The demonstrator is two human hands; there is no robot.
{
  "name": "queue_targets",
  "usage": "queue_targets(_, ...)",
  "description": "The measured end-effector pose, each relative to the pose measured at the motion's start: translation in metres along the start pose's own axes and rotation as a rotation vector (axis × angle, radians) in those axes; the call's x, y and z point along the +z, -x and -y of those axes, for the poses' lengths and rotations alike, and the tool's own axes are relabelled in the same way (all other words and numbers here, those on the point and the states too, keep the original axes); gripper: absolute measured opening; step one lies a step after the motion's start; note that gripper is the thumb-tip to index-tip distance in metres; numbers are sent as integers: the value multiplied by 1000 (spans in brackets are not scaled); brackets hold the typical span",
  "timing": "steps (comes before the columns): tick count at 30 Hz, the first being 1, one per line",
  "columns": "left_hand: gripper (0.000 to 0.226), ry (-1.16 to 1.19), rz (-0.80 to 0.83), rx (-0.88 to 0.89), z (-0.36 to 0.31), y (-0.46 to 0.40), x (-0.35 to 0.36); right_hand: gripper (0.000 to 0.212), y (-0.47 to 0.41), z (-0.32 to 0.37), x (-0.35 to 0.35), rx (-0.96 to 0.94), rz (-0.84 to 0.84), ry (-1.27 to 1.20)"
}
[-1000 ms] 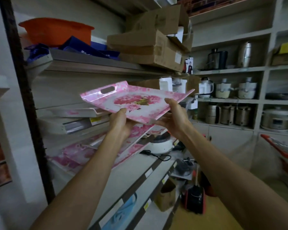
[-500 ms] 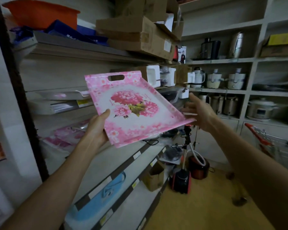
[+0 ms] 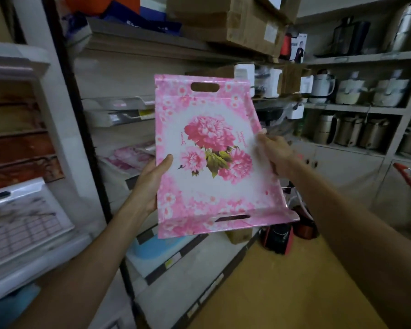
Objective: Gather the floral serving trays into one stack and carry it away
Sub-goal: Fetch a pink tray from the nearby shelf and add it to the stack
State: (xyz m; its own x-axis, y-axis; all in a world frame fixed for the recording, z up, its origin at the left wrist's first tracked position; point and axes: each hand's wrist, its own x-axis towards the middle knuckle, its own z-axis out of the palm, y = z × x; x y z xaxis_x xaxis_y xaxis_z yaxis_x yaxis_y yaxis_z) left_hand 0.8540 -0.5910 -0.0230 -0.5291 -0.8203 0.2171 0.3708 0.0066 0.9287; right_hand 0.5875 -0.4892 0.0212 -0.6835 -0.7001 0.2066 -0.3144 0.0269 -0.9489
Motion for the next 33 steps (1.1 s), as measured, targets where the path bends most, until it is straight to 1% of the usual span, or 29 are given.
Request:
queue_targets(3, 26, -33, -49, -17, 2, 18, -12, 42, 8, -10, 18, 7, -50, -79)
queue_targets(5, 31, -55, -95, -27, 4, 30, -24, 33, 17, -17, 32, -42, -49, -86)
queue_targets(7, 31, -83, -156, -31, 7, 44, -37, 29, 29, -24, 50, -78, -41, -109)
queue_targets(11, 39, -158, -289, 9, 10, 77, -64, 25, 50, -37, 92, -111, 24, -149)
queue_targets(14, 33, -202, -391, 56, 6, 102, -84, 29, 58, -42, 130, -123, 83, -182)
queue_targets(18, 33, -280, -528, 80, -4, 127, -124, 30, 71, -37, 185, -140, 142, -187)
queue_targets(22, 26, -363, -648, 119, -15, 151, -167, 28, 87, -27, 236, -168, 235, -200)
queue_targets(26, 34, -491, -741, 191, -25, 170, -208, 29, 102, -18, 286, -174, 330, -196)
queue_targets(30, 28, -491, -833, 202, -39, 180, -246, 34, 109, 0, 331, -250, 481, -117)
queue_targets(33, 30, -456, -886, 174, -52, 178, -280, 28, 103, 13, 367, -209, 613, -84)
